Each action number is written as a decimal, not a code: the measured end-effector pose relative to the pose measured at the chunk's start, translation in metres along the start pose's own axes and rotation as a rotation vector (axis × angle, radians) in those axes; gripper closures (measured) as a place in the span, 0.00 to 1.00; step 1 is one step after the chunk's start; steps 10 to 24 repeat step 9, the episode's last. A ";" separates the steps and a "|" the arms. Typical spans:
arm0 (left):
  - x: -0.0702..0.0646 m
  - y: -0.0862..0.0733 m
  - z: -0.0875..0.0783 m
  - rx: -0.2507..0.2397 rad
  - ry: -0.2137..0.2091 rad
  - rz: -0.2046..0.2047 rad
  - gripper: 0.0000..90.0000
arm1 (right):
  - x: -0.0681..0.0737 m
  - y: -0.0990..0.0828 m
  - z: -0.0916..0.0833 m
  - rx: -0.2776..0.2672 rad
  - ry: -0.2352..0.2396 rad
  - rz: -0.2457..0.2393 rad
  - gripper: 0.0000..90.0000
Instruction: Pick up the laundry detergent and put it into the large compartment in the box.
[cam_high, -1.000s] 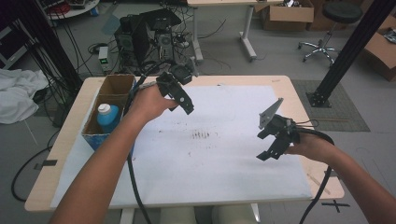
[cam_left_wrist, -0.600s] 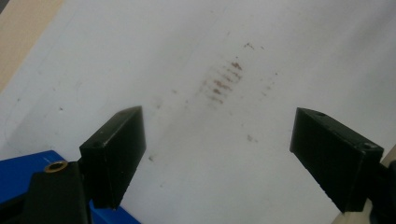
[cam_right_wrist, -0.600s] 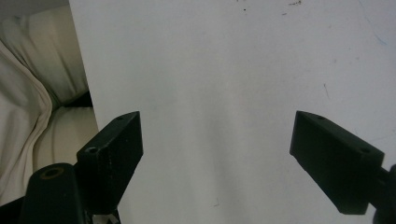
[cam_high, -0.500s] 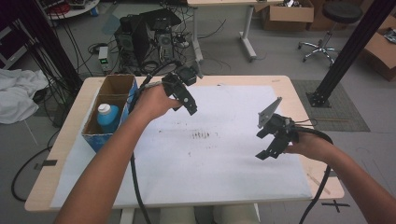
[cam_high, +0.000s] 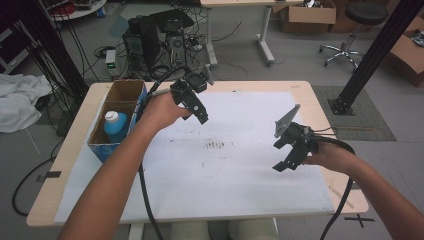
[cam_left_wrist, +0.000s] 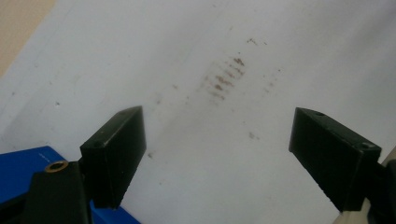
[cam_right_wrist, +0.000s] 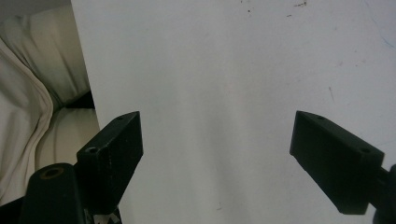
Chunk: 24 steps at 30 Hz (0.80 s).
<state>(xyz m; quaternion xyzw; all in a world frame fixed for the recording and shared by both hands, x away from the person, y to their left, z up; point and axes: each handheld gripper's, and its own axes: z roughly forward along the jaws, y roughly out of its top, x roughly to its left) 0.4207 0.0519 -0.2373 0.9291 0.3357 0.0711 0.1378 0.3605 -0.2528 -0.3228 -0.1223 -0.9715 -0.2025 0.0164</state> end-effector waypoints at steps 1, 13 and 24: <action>0.000 -0.001 0.000 -0.003 -0.001 -0.003 0.22 | 0.000 0.000 0.000 0.003 0.002 0.001 0.19; 0.003 -0.007 0.002 -0.030 -0.008 -0.027 0.21 | 0.001 0.001 0.001 -0.004 -0.006 0.002 0.19; 0.003 -0.007 0.002 -0.030 -0.008 -0.027 0.21 | 0.001 0.001 0.001 -0.004 -0.006 0.002 0.19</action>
